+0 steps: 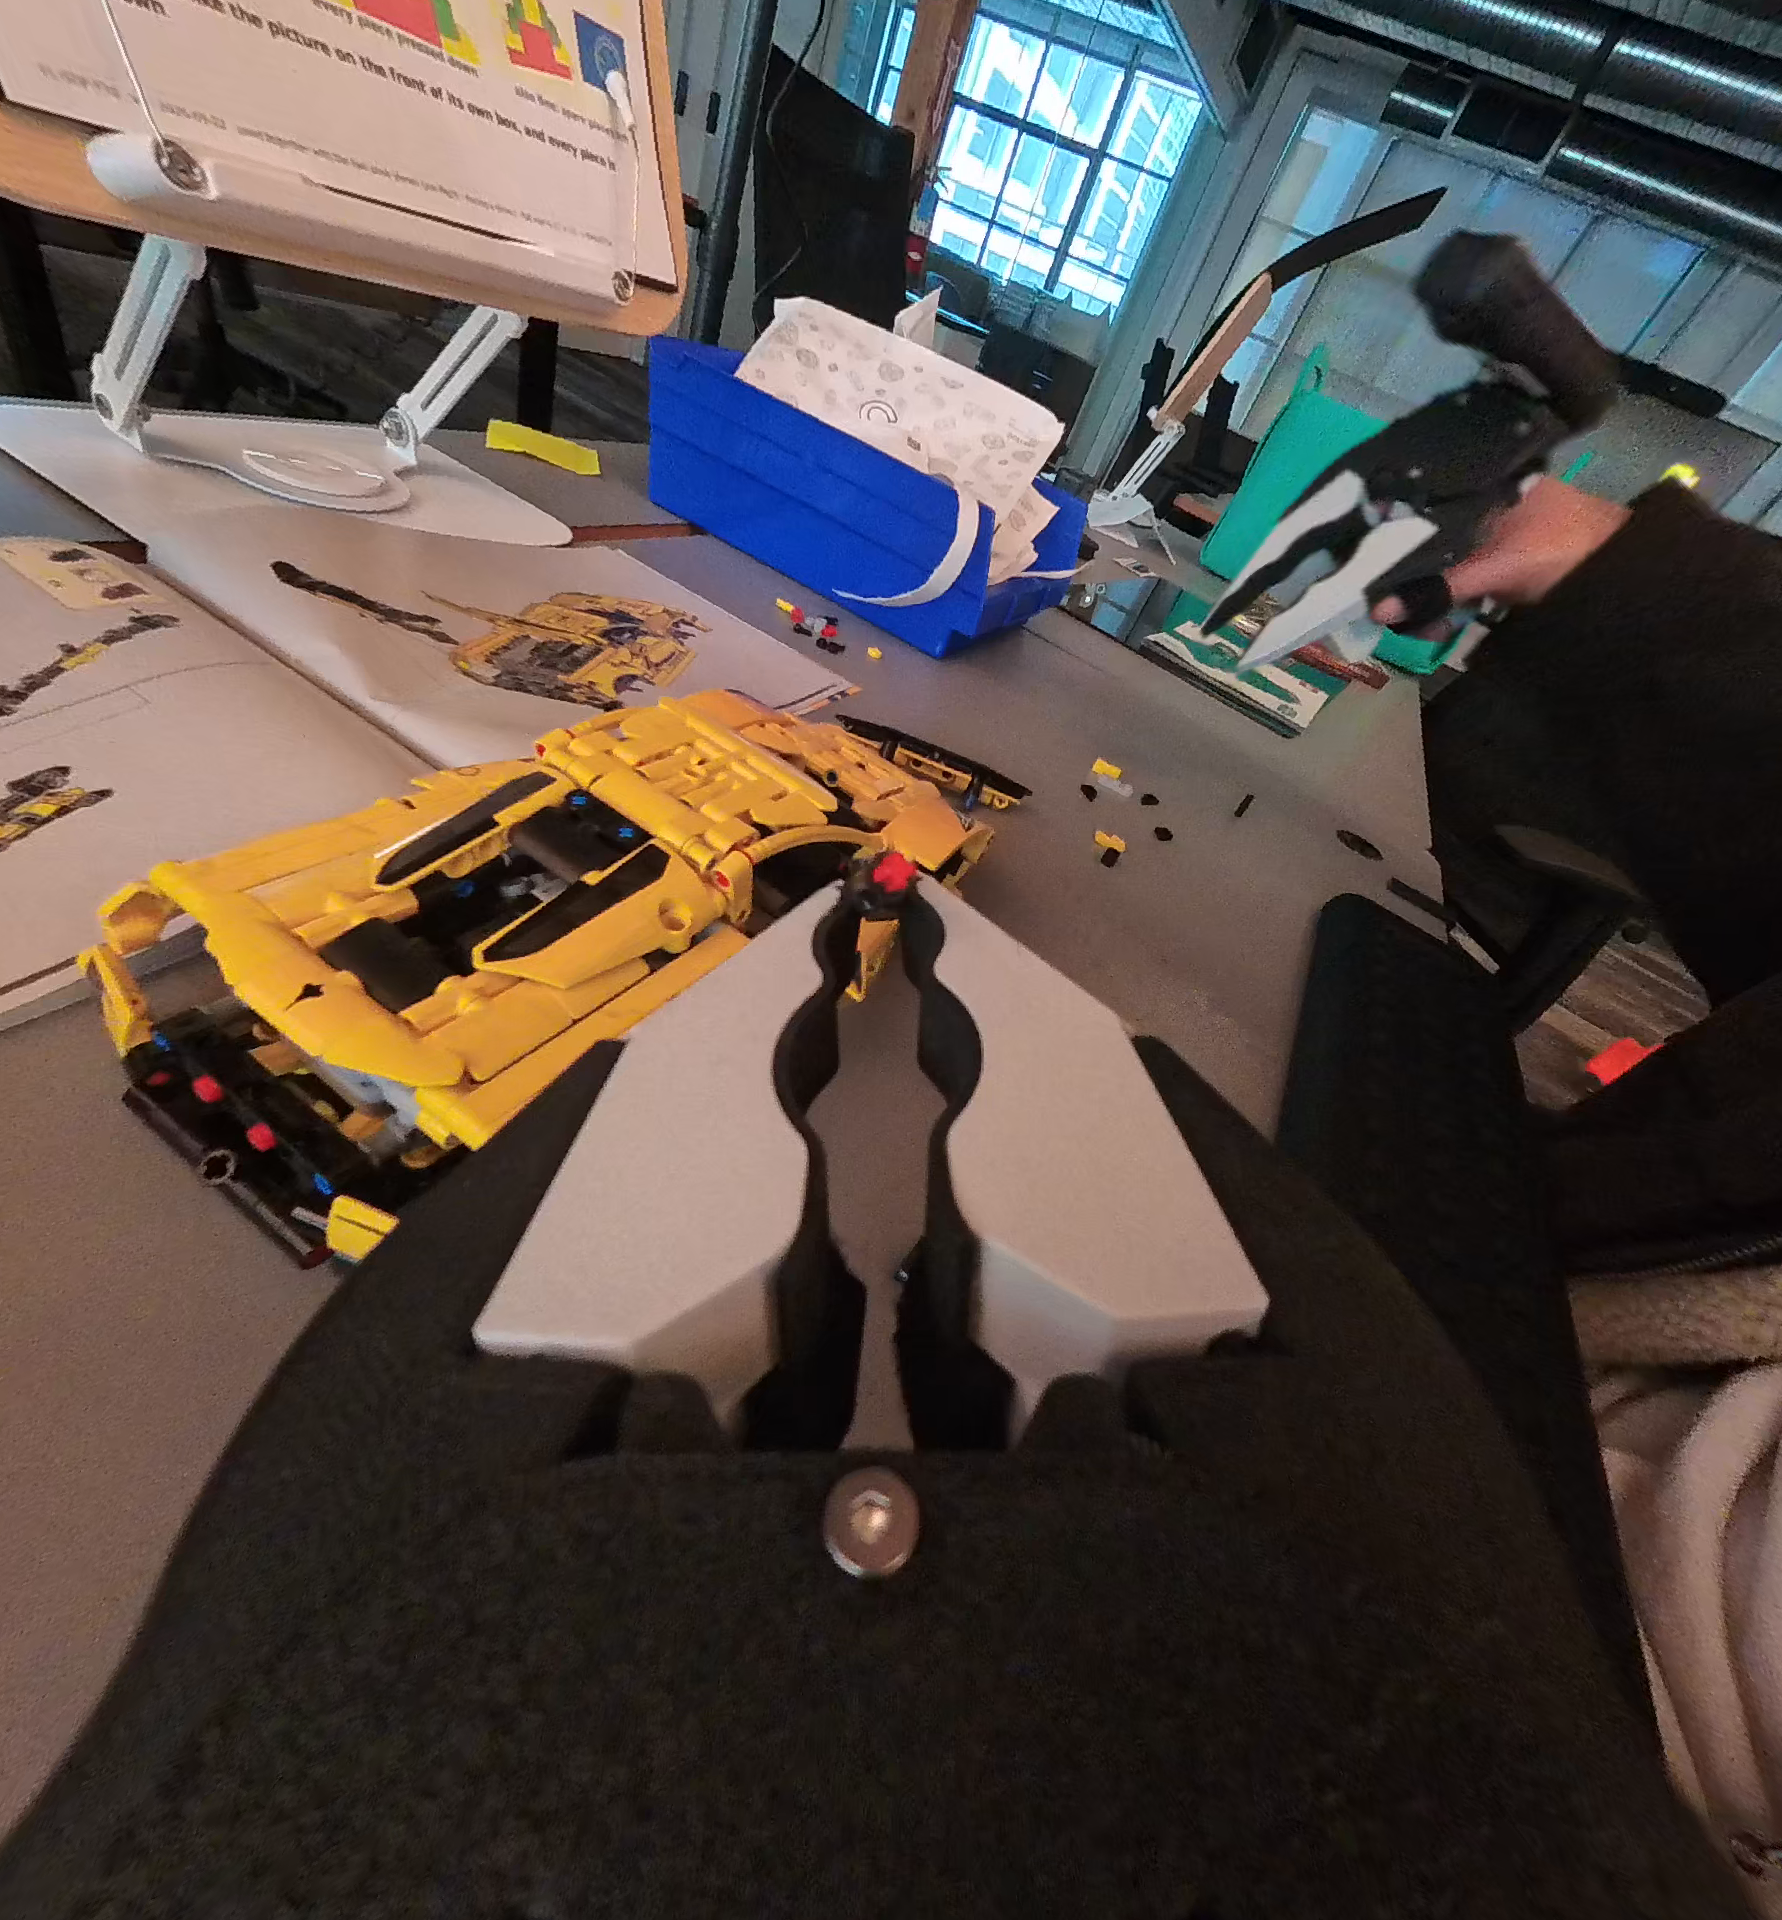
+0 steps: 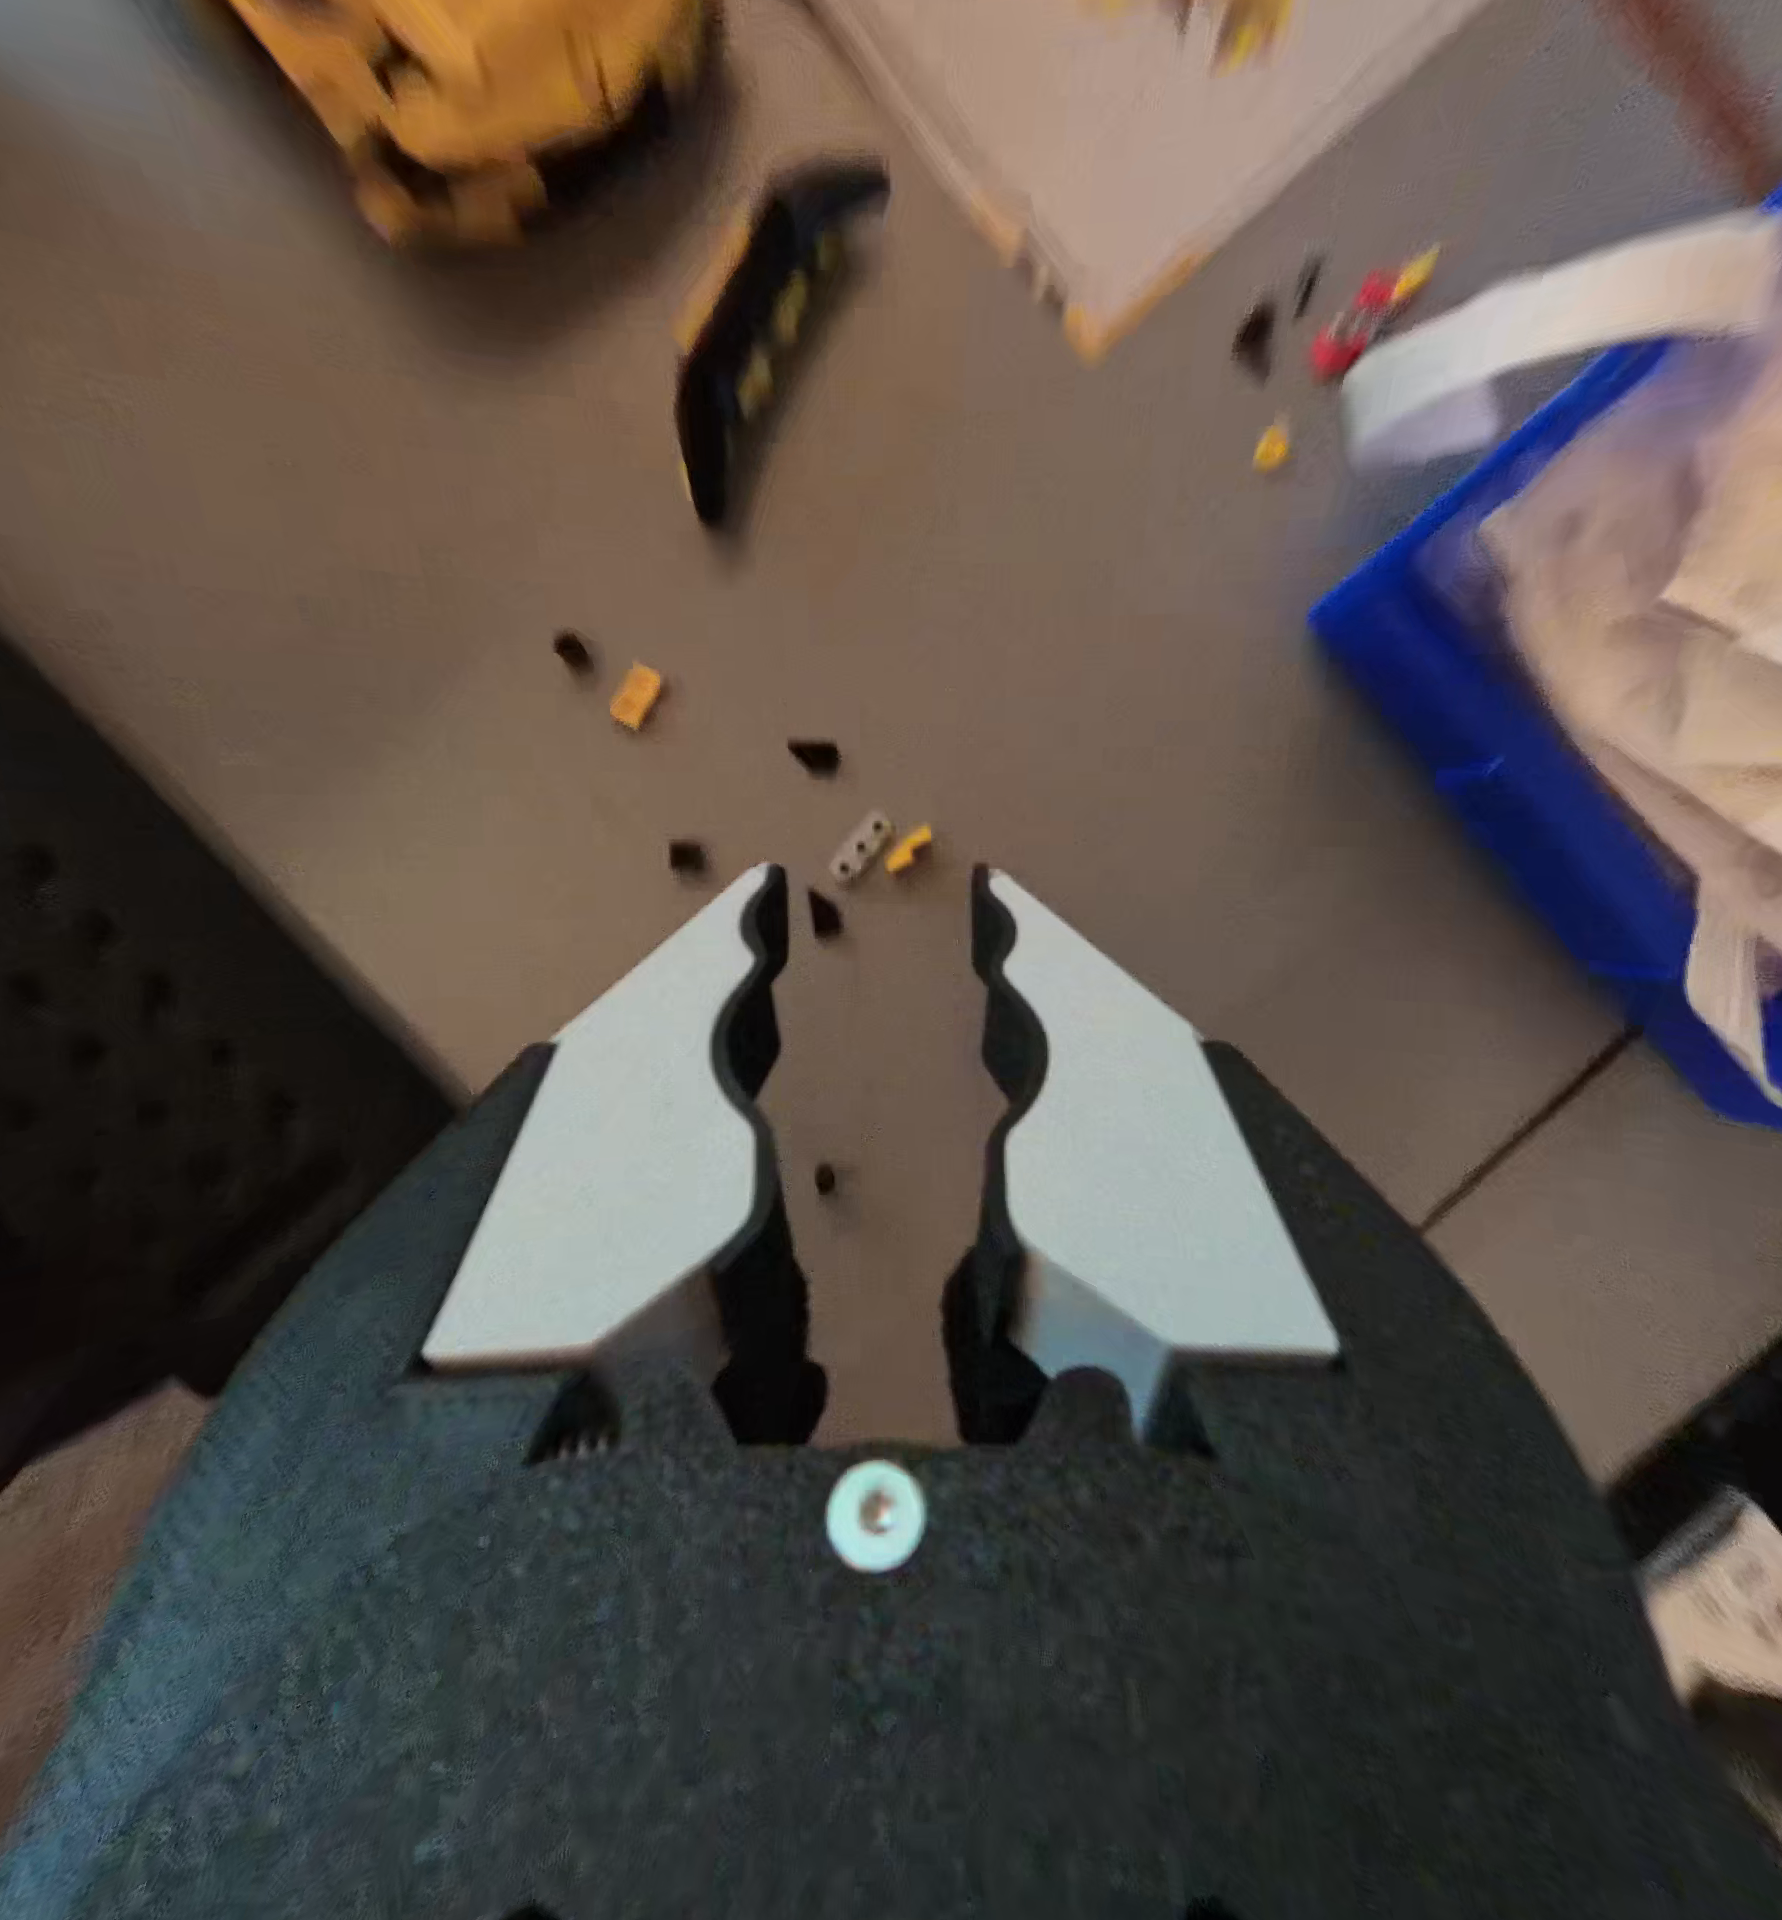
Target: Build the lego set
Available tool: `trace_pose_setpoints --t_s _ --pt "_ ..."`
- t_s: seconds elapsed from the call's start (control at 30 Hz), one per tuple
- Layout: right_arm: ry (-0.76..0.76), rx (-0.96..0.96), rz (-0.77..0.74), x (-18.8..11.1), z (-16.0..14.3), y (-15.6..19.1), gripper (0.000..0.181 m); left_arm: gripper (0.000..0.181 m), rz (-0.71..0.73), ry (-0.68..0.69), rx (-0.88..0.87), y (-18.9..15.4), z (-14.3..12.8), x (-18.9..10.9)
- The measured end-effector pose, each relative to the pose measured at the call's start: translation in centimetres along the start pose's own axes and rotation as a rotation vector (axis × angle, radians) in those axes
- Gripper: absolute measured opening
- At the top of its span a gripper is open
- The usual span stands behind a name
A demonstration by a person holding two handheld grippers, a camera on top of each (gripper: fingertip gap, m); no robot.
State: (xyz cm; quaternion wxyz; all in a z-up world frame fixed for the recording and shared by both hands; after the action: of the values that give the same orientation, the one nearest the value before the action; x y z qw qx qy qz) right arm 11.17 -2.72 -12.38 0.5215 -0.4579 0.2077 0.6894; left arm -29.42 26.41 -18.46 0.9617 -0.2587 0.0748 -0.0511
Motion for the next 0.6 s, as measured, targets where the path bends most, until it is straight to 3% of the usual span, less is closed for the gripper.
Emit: trace_pose_setpoints --t_s 0.07,0.13,0.23,0.4,0.6 --pt "-0.16 0.017 -0.029 -1.1 -1.5 0.9 0.041 0.007 -0.004 0.009 -0.003 0.0 -0.1 0.1" --pt "-0.295 0.063 -0.098 -1.8 -3.6 1.2 0.061 0.007 0.003 0.015 0.008 0.0 -0.1 0.1" --pt "-0.415 0.164 -0.15 -2.5 -7.5 1.6 0.065 0.007 0.009 0.031 0.024 -0.1 -0.3 0.3" --pt "-0.306 0.266 -0.182 -3.1 -11.5 2.6 0.05 0.007 0.015 0.041 0.033 -0.1 -0.4 0.4" --pt "-0.144 0.237 -0.154 -3.6 -12.1 3.2 0.033 0.007 0.016 0.045 0.034 -0.1 -0.4 0.4"
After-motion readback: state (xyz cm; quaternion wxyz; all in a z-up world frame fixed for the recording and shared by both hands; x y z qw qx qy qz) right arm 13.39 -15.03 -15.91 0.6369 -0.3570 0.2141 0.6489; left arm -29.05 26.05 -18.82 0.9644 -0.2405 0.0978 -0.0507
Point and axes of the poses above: each gripper's, where its closed fingertips meet, x out along the fingers, z out of its top, y = z × x across the jaws, the point moved 10 cm from there along -x, back along the fingers, and after that the axes turned 11 degrees about -x, right-handed, at the moved point
